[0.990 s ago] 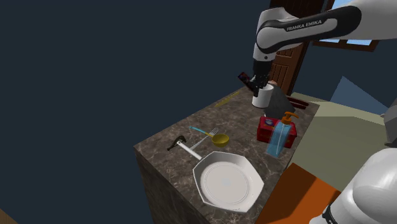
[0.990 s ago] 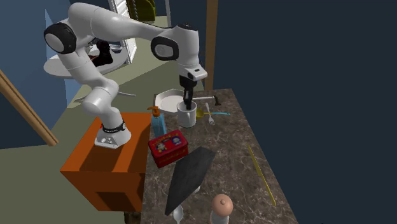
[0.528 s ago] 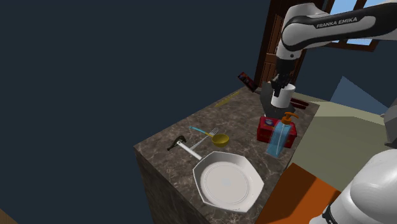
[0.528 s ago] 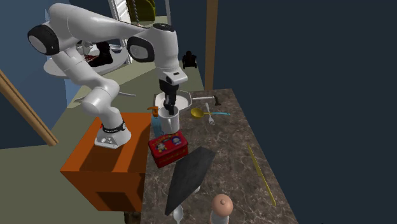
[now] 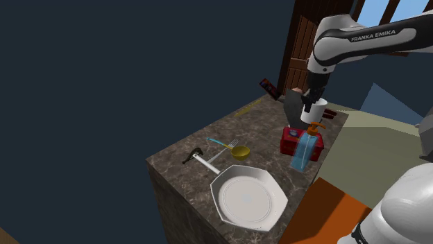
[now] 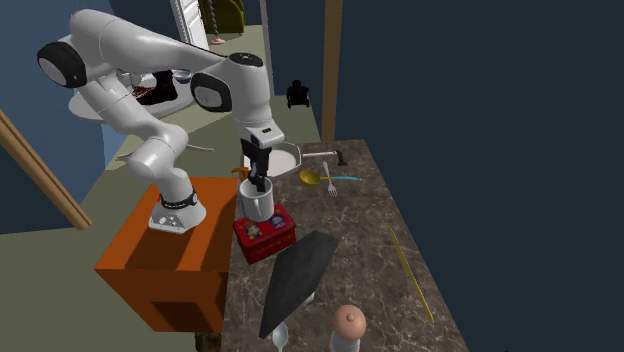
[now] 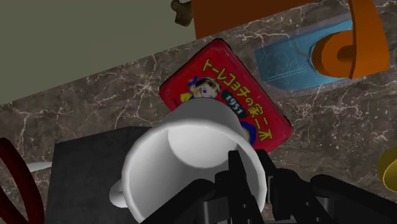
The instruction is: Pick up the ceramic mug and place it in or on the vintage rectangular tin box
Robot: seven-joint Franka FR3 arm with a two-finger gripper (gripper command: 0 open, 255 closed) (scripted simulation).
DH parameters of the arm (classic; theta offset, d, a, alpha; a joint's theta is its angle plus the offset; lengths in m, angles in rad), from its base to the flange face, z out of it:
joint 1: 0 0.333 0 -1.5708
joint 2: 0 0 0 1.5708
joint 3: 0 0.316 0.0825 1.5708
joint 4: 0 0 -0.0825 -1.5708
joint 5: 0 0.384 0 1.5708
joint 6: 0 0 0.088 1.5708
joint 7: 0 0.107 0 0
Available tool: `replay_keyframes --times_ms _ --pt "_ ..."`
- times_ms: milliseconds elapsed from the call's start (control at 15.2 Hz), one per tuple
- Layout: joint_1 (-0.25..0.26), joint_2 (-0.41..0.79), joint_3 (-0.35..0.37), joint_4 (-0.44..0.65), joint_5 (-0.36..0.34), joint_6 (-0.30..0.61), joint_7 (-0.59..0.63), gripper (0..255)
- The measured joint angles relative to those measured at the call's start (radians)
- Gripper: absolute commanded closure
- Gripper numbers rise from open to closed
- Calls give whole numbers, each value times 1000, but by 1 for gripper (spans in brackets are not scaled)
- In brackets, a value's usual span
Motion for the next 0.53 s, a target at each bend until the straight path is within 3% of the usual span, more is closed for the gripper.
replay_keyframes --times_ms 528 --pt "-4 18 -11 -90 -8 108 5 255"
